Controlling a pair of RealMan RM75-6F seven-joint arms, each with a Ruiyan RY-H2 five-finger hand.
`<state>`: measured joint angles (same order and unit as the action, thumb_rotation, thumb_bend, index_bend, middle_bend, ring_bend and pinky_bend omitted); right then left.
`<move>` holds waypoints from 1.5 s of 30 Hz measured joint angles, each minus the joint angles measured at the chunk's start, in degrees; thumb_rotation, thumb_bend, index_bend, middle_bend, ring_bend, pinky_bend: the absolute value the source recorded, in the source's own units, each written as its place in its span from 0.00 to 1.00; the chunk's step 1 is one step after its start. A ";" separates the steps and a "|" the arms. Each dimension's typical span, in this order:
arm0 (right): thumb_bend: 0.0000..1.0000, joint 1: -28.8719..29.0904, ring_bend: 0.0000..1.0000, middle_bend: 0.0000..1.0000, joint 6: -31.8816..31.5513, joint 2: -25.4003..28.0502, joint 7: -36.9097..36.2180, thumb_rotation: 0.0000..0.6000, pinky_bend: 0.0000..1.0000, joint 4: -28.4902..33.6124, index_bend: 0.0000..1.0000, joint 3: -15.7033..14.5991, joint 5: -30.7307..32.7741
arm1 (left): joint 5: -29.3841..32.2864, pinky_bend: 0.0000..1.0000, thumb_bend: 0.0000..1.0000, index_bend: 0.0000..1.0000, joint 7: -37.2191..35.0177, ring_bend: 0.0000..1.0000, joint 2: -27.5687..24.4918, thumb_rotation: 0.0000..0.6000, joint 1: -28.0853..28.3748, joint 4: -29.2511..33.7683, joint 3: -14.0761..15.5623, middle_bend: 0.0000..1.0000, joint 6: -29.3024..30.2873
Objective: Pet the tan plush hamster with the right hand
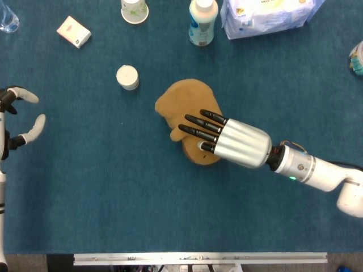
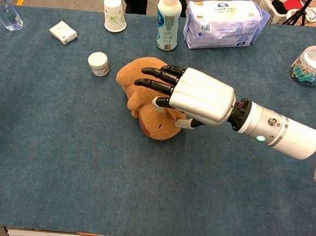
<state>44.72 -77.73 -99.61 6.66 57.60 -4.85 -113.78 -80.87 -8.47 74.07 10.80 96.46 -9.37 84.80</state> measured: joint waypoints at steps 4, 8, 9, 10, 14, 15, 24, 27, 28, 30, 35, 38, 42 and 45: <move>0.21 0.35 0.05 0.15 -0.09 -1.20 -1.17 1.00 0.22 -1.46 0.58 0.20 0.39 | 0.00 0.52 0.27 0.47 -0.11 0.38 -0.09 1.00 0.01 0.05 -0.02 0.44 -0.04; 0.24 0.43 0.05 0.15 -0.49 -1.72 -1.94 1.00 0.22 -2.19 0.64 0.22 0.67 | -0.06 0.52 0.27 0.47 -0.14 0.38 -0.11 1.00 0.00 0.06 -0.02 0.44 0.01; 0.25 0.42 0.05 0.15 -0.62 -1.74 -1.97 1.00 0.22 -2.25 0.66 0.19 0.70 | -0.09 0.52 0.27 0.47 -0.15 0.38 -0.10 1.00 0.01 0.04 0.00 0.44 -0.01; 0.25 0.37 0.05 0.15 -0.77 -1.71 -1.98 1.00 0.22 -2.26 0.66 0.14 0.77 | -0.11 0.52 0.27 0.47 -0.13 0.38 -0.09 1.00 0.02 0.02 0.02 0.44 -0.04; 0.26 0.22 0.05 0.16 -0.97 -1.38 -1.84 1.00 0.22 -1.89 0.69 0.02 0.97 | -0.19 0.52 0.27 0.47 -0.01 0.38 -0.04 1.00 0.06 -0.01 0.11 0.44 -0.11; 0.26 0.20 0.05 0.16 -1.03 -1.29 -1.82 1.00 0.22 -1.75 0.69 -0.01 0.99 | -0.20 0.52 0.27 0.47 0.03 0.38 -0.01 1.00 0.07 -0.03 0.13 0.44 -0.13; 0.21 0.27 0.05 0.16 -1.83 0.41 -0.60 1.00 0.22 1.06 0.44 -0.37 0.34 | -0.15 0.52 0.27 0.47 0.25 0.38 0.11 1.00 0.13 -0.10 0.18 0.44 -0.23; 0.18 0.47 0.05 0.16 -1.44 1.20 0.30 1.00 0.22 2.61 0.38 -0.36 0.24 | -0.19 0.52 0.27 0.47 0.32 0.38 0.14 1.00 0.13 -0.09 0.22 0.44 -0.24; 0.17 0.54 0.05 0.16 -1.04 1.52 0.64 1.00 0.22 3.21 0.36 -0.34 0.31 | -0.19 0.52 0.27 0.47 0.34 0.38 0.14 1.00 0.12 -0.07 0.22 0.44 -0.23; 0.16 0.60 0.05 0.15 -0.32 1.94 1.12 1.00 0.22 3.94 0.34 -0.30 0.56 | -0.14 0.52 0.27 0.47 0.40 0.38 0.14 1.00 0.12 -0.04 0.22 0.44 -0.24; 0.16 0.63 0.05 0.15 1.35 2.72 2.19 1.00 0.22 5.24 0.33 -0.19 1.42 | -0.08 0.52 0.27 0.47 0.47 0.38 0.16 1.00 0.13 -0.03 0.21 0.44 -0.27; 0.17 0.56 0.05 0.15 1.95 2.90 2.69 1.00 0.22 5.66 0.39 -0.06 1.85 | -0.09 0.52 0.27 0.47 0.44 0.38 0.18 1.00 0.14 -0.07 0.23 0.44 -0.30; 0.18 0.44 0.05 0.15 2.38 2.83 2.88 1.00 0.22 5.68 0.52 0.09 2.26 | -0.08 0.52 0.27 0.47 0.42 0.38 0.18 1.00 0.14 -0.09 0.23 0.44 -0.31; 0.19 0.37 0.05 0.15 2.45 2.69 2.75 1.00 0.22 5.55 0.57 0.14 2.39 | -0.07 0.52 0.27 0.47 0.41 0.38 0.17 1.00 0.15 -0.08 0.20 0.44 -0.30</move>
<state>45.10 -75.28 -96.92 9.41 63.15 -4.71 -111.39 -80.94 -8.06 74.24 10.95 96.38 -9.17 84.50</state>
